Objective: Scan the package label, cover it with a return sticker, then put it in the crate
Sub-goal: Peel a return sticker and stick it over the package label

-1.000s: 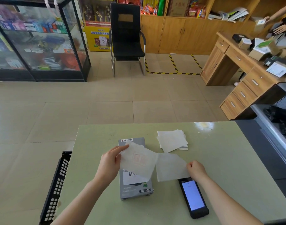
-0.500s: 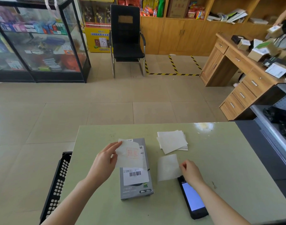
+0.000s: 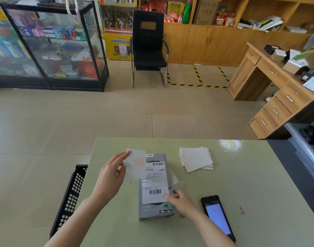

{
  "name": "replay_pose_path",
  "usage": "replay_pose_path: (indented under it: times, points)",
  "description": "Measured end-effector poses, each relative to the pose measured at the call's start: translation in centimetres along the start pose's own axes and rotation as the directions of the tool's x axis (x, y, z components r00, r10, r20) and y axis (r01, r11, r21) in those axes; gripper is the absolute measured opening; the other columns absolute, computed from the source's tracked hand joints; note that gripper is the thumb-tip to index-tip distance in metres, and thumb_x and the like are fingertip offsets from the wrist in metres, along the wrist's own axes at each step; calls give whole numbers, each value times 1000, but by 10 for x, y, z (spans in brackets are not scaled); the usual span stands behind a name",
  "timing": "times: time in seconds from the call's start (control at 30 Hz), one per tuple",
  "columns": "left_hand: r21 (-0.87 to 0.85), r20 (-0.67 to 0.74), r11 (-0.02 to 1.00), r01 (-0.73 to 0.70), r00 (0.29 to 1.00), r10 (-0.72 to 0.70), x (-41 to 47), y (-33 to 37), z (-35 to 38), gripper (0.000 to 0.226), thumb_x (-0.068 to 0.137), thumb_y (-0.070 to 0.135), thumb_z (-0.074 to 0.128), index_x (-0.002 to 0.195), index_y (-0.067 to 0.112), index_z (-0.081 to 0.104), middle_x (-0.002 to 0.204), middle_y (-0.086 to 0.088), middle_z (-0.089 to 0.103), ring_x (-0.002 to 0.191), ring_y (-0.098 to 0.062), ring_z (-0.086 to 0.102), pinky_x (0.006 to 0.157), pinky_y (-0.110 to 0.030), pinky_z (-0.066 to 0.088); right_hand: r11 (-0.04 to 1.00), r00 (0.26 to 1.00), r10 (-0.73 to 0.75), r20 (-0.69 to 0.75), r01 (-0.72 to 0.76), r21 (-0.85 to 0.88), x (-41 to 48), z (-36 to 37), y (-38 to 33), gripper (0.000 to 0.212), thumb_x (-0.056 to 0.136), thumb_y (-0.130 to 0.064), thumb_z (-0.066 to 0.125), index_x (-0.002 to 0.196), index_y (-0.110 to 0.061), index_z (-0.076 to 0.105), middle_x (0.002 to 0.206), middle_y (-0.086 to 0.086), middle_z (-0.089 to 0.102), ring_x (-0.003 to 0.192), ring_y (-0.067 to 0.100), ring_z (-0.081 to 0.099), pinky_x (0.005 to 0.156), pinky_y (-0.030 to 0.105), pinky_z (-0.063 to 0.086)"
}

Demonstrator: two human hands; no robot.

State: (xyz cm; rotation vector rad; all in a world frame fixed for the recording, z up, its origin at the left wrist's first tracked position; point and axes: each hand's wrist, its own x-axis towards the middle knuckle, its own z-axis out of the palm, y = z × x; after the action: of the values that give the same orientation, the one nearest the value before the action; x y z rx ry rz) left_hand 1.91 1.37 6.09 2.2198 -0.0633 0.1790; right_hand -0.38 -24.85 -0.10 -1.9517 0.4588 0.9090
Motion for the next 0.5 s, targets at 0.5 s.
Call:
replay_pose_path:
  times: [0.5]
  points:
    - [8, -135, 1000, -20, 991, 21, -5, -1, -34, 50, 91, -4, 48, 131, 26, 55, 129, 18, 53, 98, 7, 54, 73, -4, 43, 990, 955, -64, -288, 98, 104, -3, 58, 17, 70, 51, -39, 88, 102, -15, 48, 102, -1, 61, 94, 17, 61, 75, 27, 49]
